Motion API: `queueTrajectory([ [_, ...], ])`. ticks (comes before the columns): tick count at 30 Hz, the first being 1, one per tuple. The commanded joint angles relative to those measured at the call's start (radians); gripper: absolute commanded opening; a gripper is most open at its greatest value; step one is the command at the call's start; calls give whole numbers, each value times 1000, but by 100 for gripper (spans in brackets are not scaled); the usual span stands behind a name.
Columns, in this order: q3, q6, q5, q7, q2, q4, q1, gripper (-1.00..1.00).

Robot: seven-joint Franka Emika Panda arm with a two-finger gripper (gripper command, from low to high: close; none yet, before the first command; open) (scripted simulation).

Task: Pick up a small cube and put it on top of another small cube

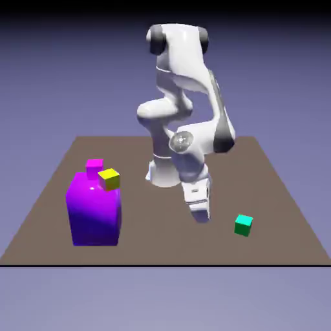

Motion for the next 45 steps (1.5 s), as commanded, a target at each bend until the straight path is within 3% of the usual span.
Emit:
queueTrajectory([
  [1, -10, -22, 15, -44, 20, 14, 15, 0],
  [26, -272, -582, 378, -1131, 522, 353, 384, 0],
  [31, -213, -486, 460, -1175, 579, 295, 418, 0],
  [32, -213, -486, 460, -1175, 579, 295, 418, -100],
  [37, -256, -561, 407, -1054, 536, 357, 344, -100],
  [45, -353, -664, 186, -1037, 426, 461, 56, -100],
])
